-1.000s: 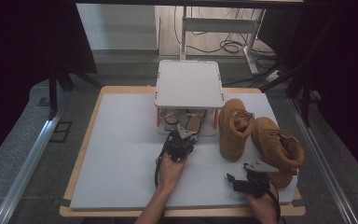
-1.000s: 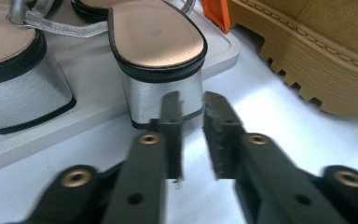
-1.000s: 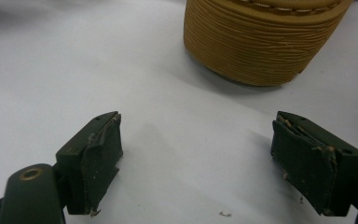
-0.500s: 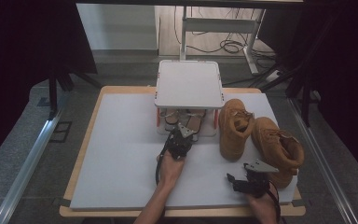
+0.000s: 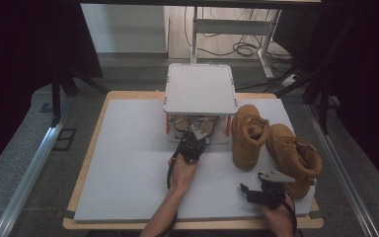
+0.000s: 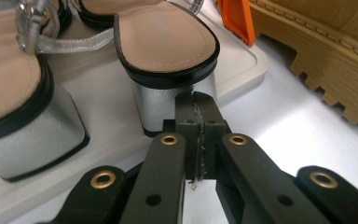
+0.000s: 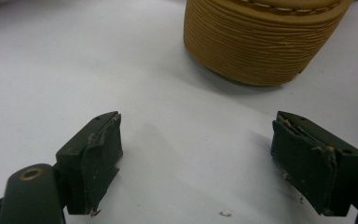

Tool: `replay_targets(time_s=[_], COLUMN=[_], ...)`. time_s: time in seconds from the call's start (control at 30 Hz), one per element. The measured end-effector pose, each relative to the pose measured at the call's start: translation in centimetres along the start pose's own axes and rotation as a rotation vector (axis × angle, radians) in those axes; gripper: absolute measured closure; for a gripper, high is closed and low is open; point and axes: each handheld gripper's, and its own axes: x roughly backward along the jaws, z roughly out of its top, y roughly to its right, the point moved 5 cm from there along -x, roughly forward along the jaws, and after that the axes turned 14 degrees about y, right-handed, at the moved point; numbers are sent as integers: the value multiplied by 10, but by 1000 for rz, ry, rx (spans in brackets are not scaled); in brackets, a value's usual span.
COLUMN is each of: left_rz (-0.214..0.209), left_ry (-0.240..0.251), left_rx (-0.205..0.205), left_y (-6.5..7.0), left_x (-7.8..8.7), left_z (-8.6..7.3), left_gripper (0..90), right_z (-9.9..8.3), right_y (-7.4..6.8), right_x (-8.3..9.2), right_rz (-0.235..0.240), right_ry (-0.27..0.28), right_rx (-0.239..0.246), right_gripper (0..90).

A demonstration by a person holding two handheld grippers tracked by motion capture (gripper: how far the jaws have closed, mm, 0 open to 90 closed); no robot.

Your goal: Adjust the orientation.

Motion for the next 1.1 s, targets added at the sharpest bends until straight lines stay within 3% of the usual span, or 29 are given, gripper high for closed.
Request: replay_targets(time_s=[0.37,0.53,1.1], left_rz=[0,0,0], left_ry=[-12,-9,-9], left_rx=[-15,-1,6], left_y=[-1,0,-1], left_x=[-13,-20,-24], left_z=[6,6,7], left_gripper=[896,896,871], right_z=[0,0,0], right_y=[0,0,0], right_x=[0,0,0], right_rz=[0,1,1], right_ry=[0,1,1], right_rx=[0,3,3], right_gripper=[163,163,163])
